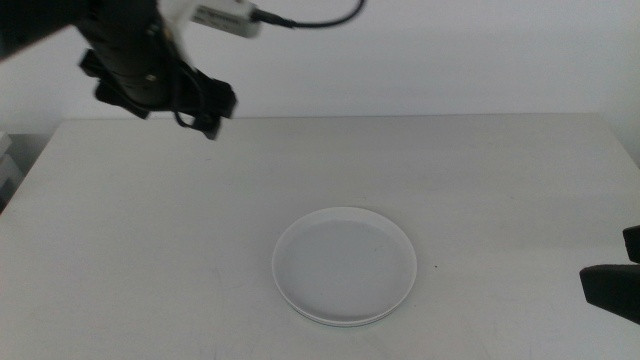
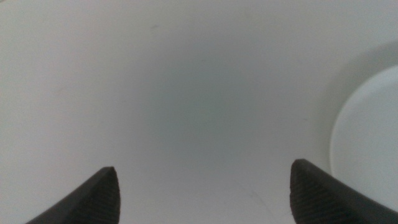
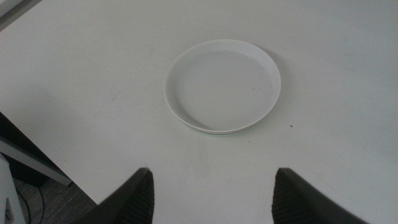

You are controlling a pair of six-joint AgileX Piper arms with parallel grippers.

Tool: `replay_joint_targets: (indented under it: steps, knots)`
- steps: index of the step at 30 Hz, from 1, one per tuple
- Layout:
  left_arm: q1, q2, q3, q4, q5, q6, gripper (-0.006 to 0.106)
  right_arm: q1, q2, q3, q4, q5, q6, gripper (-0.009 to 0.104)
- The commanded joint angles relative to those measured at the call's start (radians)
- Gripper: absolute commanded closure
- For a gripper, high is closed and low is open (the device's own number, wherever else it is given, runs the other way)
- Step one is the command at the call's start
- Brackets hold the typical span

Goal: Stack the three bowls on top of each other.

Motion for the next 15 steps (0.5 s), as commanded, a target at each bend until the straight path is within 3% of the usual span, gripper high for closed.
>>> replay_joint_targets:
  steps: [1, 9, 15]
  knots:
    - [0.045, -0.064, -0.032, -0.012, -0.015, 0.000, -0.004, -0.007, -0.002, -0.022, 0.018, -0.051, -0.003, 0.046]
    - [0.208, -0.142, -0.022, -0.221, 0.044, 0.105, -0.004, -0.007, -0.002, -0.022, 0.030, -0.082, 0.006, 0.046]
    - [0.225, -0.244, 0.075, -0.231, -0.015, 0.110, -0.004, -0.007, 0.082, -0.026, 0.014, -0.116, 0.193, 0.048]
